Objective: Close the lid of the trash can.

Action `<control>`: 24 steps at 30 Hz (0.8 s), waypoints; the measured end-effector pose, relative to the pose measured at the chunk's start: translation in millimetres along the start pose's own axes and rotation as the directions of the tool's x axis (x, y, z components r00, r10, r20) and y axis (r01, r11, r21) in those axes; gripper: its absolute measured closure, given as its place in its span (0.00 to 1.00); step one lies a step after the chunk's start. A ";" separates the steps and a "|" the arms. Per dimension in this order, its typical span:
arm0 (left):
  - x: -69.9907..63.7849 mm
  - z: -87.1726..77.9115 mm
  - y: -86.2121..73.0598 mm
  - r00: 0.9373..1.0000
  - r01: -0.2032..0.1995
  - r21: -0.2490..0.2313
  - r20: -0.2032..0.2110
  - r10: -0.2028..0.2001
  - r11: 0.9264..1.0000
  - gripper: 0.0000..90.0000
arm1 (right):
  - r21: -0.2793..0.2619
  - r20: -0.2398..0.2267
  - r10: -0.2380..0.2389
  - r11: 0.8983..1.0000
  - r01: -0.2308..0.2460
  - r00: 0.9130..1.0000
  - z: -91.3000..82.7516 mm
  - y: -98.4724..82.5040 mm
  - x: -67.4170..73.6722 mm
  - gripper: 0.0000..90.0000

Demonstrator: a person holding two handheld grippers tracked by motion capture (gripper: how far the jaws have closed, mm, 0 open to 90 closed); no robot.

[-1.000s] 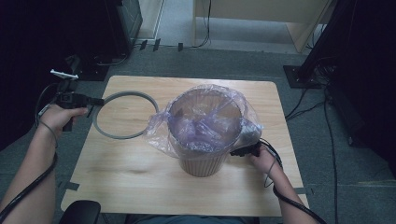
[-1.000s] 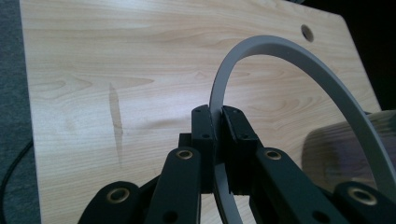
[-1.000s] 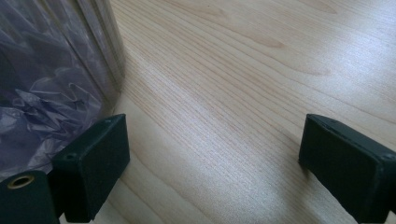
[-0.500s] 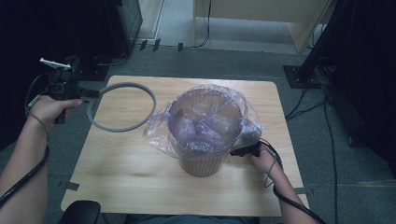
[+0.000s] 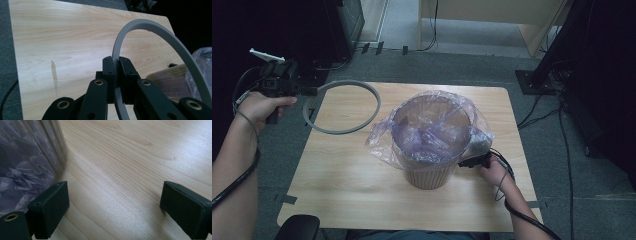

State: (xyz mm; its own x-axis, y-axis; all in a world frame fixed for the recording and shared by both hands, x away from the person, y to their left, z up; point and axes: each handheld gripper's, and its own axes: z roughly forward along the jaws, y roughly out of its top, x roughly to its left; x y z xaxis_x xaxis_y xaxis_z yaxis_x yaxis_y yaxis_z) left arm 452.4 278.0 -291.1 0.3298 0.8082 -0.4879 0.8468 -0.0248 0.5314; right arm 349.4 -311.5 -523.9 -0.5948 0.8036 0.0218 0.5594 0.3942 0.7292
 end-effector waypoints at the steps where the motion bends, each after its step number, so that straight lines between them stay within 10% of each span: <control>1: -1.1 -1.2 1.3 1.000 0.000 0.000 0.003 0.000 1.000 0.94 | 0.000 0.000 0.001 1.000 -0.001 1.000 0.0 0.0 0.0 0.09; 24: -50.8 -28.4 33.8 0.998 -0.054 -0.007 0.043 0.055 0.998 0.94 | 0.000 0.001 0.001 1.000 -0.001 1.000 0.0 0.0 0.1 0.09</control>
State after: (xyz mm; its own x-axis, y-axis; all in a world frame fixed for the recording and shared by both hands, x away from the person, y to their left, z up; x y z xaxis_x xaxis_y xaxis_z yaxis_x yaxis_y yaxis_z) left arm 452.5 252.9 -228.7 0.3931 0.7798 -0.4873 0.8245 -0.0643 0.5622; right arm 349.3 -311.5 -523.8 -0.5939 0.8042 0.0222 0.5600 0.3934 0.7292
